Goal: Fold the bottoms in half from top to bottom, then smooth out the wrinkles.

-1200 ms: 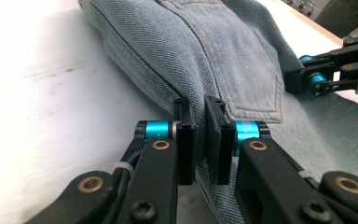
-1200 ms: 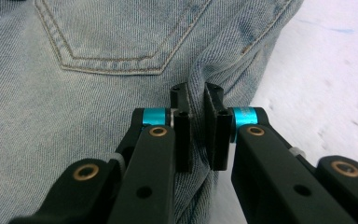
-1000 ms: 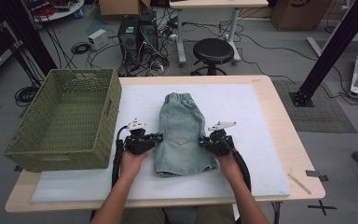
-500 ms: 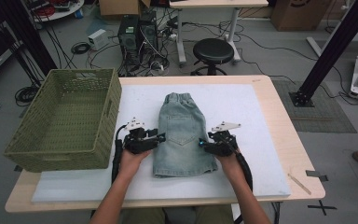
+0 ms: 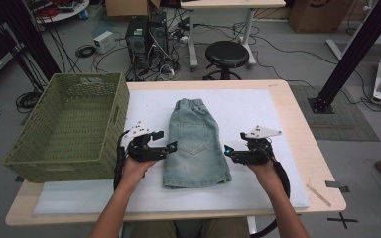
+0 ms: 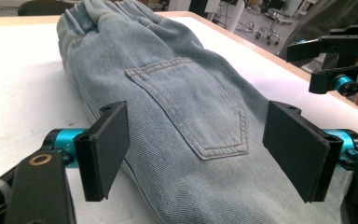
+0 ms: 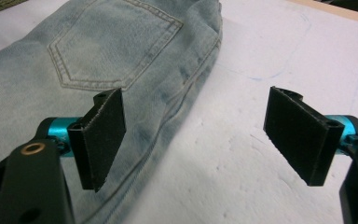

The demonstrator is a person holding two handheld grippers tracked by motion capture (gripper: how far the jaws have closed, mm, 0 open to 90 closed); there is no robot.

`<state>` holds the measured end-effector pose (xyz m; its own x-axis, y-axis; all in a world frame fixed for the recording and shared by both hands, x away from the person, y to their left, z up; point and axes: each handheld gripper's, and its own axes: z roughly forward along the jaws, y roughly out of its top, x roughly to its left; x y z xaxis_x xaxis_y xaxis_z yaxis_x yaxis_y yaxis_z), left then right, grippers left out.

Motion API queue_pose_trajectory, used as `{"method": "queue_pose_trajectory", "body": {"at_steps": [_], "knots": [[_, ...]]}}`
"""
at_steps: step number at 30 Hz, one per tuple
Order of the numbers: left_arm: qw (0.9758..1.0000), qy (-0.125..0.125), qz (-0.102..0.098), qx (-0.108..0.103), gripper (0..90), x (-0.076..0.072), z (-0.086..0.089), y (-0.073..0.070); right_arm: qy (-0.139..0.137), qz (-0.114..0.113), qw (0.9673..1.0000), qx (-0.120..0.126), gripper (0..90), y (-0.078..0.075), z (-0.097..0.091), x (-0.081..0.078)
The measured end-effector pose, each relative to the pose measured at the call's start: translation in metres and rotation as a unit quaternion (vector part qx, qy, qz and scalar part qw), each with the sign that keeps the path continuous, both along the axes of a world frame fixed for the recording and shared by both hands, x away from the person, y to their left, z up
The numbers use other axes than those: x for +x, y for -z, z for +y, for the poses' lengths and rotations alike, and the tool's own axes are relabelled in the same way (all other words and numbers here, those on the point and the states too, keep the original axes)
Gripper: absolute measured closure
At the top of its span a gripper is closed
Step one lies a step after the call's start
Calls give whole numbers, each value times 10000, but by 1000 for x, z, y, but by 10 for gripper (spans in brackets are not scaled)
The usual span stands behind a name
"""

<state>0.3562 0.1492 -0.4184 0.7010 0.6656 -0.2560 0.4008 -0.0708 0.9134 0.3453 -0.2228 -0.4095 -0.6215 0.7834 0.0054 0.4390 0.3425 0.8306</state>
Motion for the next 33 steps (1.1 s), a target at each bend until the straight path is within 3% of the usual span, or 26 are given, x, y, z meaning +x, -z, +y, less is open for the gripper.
{"method": "queue_pose_trajectory", "body": {"at_steps": [5, 9, 13, 30, 33], "knots": [[9999, 59, -151, -16, 231, -5, 3, -11, 13, -66, 10000, -46, 214, -3, -12, -5], [9991, 119, -404, -27, 231, -13, 8, -26, 59, -155, 9999, 15, 214, -10, -21, -11], [9983, 159, -550, -64, 231, -15, 11, -31, 91, -193, 9998, 7, 214, -14, -25, -14], [9985, 49, -550, 22, 218, -7, 12, -25, 53, -245, 9997, -1, 214, -18, -22, -11], [9989, -17, -464, 4, 216, -2, 12, -28, 23, -221, 9998, -10, 214, -18, -21, -10]]}}
